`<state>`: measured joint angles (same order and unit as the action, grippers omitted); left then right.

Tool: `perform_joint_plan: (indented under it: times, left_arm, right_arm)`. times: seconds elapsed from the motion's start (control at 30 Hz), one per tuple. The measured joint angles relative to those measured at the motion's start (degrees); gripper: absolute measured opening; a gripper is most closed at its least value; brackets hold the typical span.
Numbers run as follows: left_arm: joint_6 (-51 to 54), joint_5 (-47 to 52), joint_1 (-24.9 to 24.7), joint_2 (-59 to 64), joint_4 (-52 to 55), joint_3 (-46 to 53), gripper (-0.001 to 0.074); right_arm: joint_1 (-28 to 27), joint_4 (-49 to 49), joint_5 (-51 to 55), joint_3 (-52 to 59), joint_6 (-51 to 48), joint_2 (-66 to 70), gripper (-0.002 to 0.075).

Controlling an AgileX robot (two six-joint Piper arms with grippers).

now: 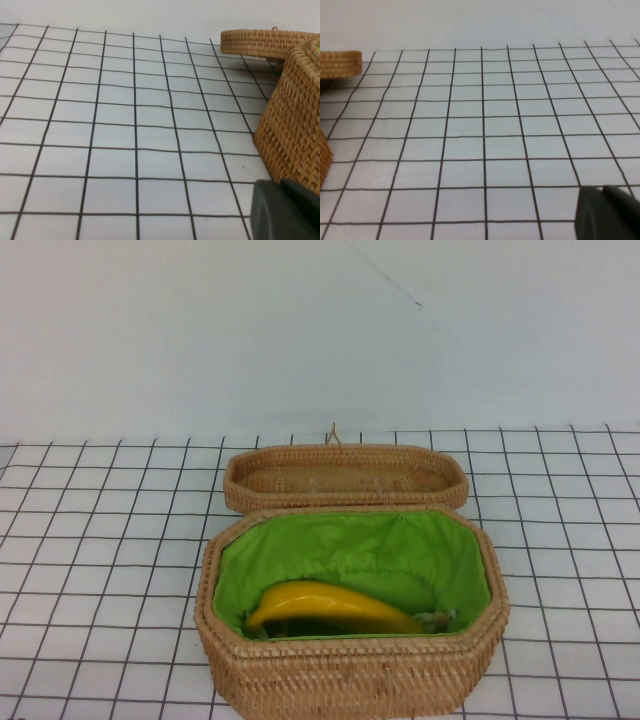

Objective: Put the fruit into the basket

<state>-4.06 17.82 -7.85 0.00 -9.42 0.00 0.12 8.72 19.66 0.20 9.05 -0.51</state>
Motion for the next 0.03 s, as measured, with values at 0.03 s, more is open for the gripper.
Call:
perform_joint_plan:
  times: [0.03]
  left_arm:
    - [0.0, 0.0, 0.0, 0.0, 0.0, 0.0, -0.0003]
  right_arm:
    - [0.0, 0.0, 0.0, 0.0, 0.0, 0.0, -0.0001]
